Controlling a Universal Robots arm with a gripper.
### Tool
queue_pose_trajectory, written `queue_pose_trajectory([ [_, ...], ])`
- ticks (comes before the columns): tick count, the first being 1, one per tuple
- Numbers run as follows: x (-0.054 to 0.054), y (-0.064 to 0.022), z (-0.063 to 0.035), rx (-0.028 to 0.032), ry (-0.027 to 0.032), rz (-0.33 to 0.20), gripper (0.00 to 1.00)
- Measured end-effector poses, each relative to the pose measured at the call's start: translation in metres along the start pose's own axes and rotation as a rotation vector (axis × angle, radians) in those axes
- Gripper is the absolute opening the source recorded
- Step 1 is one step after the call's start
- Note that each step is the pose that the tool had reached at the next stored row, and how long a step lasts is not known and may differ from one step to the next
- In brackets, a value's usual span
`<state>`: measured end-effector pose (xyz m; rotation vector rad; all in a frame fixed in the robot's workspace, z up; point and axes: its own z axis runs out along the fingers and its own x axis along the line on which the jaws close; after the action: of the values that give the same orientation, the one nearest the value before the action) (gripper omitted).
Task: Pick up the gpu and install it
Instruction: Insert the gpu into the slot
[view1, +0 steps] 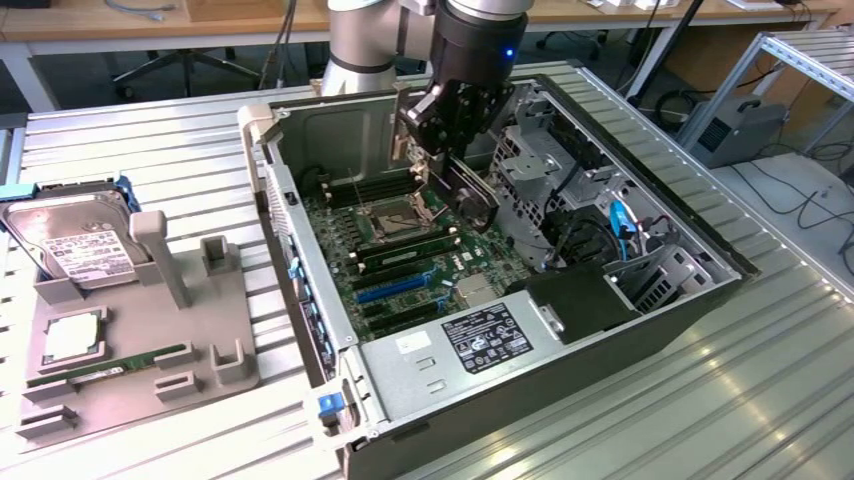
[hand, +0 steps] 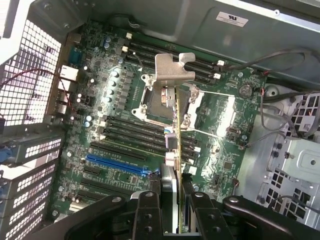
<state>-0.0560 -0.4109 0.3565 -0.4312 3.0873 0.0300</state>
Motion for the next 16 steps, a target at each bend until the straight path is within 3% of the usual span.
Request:
queue_pose_trajectory([
  [16,0.0,0.0,0.0,-0.0025,0.0015,-0.093,0.27],
])
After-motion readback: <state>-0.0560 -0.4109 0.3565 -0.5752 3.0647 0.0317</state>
